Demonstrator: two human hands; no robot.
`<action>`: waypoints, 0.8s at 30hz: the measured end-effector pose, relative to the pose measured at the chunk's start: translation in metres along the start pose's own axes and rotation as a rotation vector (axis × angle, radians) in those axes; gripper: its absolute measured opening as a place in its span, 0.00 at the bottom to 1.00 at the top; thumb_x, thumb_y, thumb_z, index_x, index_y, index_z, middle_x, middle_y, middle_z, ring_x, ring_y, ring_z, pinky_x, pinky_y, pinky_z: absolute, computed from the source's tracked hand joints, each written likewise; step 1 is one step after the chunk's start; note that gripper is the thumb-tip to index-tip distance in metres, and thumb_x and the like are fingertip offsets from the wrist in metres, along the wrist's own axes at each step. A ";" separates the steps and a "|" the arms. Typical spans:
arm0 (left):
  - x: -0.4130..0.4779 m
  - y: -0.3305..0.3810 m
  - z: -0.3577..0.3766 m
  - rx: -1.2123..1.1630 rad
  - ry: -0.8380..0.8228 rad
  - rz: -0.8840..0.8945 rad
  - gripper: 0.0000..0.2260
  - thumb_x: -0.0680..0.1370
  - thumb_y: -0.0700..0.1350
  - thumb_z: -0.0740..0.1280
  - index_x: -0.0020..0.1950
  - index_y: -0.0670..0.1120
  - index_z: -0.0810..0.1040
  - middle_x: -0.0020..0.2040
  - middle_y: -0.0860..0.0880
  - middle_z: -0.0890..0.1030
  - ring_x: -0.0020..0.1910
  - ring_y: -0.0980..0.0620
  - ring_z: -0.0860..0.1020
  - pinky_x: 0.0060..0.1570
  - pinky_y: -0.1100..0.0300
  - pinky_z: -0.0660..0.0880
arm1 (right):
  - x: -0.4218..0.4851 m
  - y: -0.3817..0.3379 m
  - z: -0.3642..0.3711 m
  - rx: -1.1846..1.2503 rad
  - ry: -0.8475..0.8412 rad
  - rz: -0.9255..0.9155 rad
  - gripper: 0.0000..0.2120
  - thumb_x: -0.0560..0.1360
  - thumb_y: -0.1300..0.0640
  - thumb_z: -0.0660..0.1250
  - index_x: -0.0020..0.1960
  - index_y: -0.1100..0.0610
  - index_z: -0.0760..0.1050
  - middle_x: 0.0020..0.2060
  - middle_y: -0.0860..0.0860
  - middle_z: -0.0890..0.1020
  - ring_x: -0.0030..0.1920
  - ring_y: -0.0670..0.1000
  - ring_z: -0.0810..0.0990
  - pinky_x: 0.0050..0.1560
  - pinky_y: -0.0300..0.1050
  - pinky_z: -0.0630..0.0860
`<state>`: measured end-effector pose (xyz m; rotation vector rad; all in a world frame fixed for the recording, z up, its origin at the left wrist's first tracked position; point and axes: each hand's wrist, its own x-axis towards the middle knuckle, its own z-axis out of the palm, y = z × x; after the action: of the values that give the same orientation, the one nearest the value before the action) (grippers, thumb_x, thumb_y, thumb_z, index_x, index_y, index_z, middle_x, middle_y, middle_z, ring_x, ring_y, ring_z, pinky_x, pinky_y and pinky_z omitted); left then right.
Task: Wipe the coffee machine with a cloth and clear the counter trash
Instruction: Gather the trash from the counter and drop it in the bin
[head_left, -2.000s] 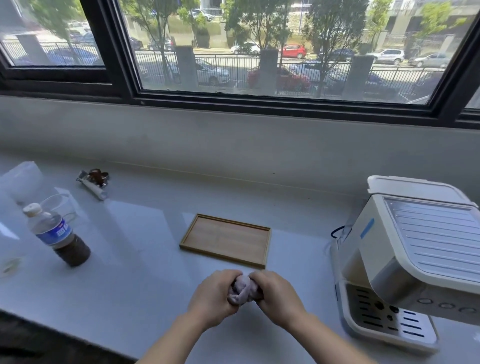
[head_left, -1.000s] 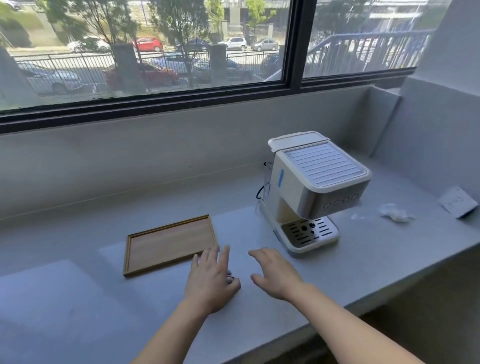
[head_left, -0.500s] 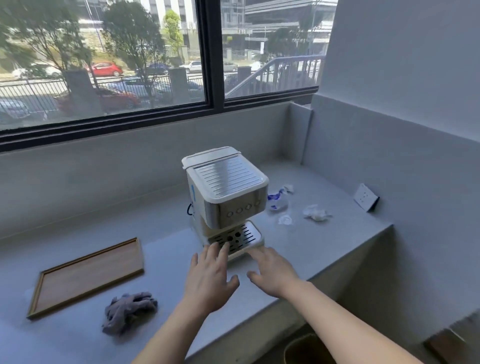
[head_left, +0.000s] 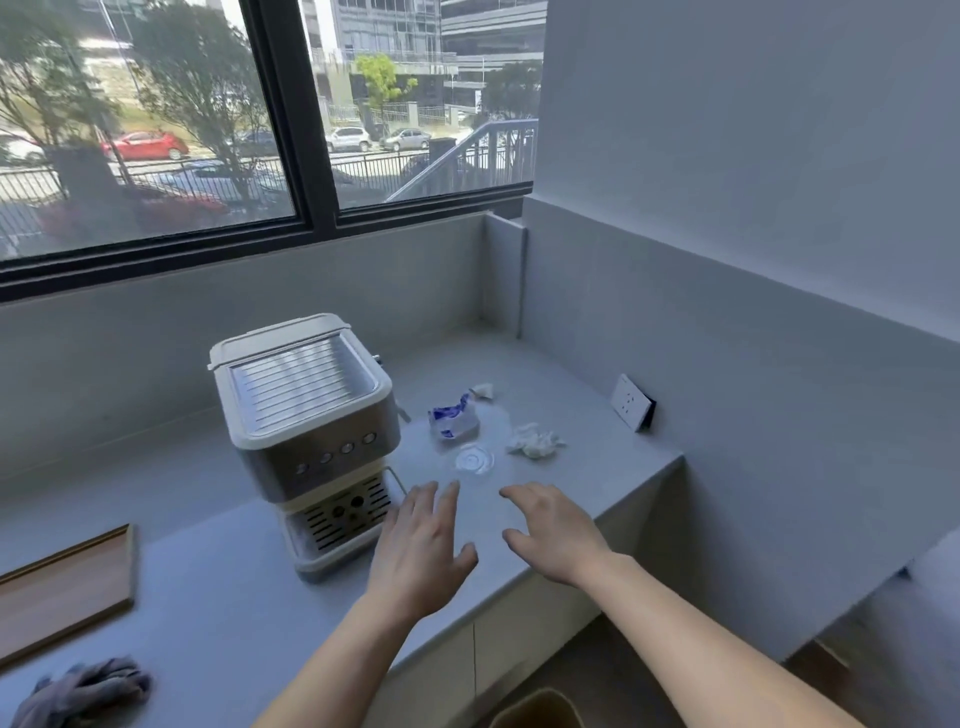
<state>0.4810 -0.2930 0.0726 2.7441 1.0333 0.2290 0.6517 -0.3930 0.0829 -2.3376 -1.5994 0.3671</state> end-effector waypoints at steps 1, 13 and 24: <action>0.008 0.002 0.002 0.000 -0.004 0.006 0.34 0.77 0.59 0.58 0.79 0.50 0.51 0.77 0.44 0.59 0.77 0.46 0.56 0.75 0.47 0.55 | 0.005 0.006 -0.001 0.002 0.004 0.010 0.26 0.78 0.49 0.61 0.74 0.51 0.63 0.68 0.50 0.72 0.68 0.52 0.68 0.64 0.51 0.71; 0.124 -0.012 0.045 -0.061 -0.091 -0.031 0.29 0.77 0.55 0.61 0.76 0.48 0.59 0.68 0.46 0.69 0.66 0.45 0.68 0.62 0.53 0.68 | 0.103 0.060 0.003 0.036 0.013 0.139 0.24 0.77 0.48 0.62 0.72 0.49 0.67 0.69 0.48 0.74 0.68 0.51 0.71 0.63 0.49 0.72; 0.191 -0.018 0.076 -0.162 -0.195 -0.213 0.36 0.72 0.63 0.67 0.75 0.51 0.60 0.71 0.45 0.65 0.69 0.44 0.65 0.60 0.50 0.72 | 0.173 0.098 0.008 -0.006 -0.063 0.342 0.25 0.76 0.44 0.66 0.71 0.48 0.67 0.67 0.51 0.71 0.65 0.57 0.70 0.57 0.53 0.75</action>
<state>0.6284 -0.1627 0.0085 2.4340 1.1847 0.0109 0.7945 -0.2644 0.0308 -2.6291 -1.2219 0.5121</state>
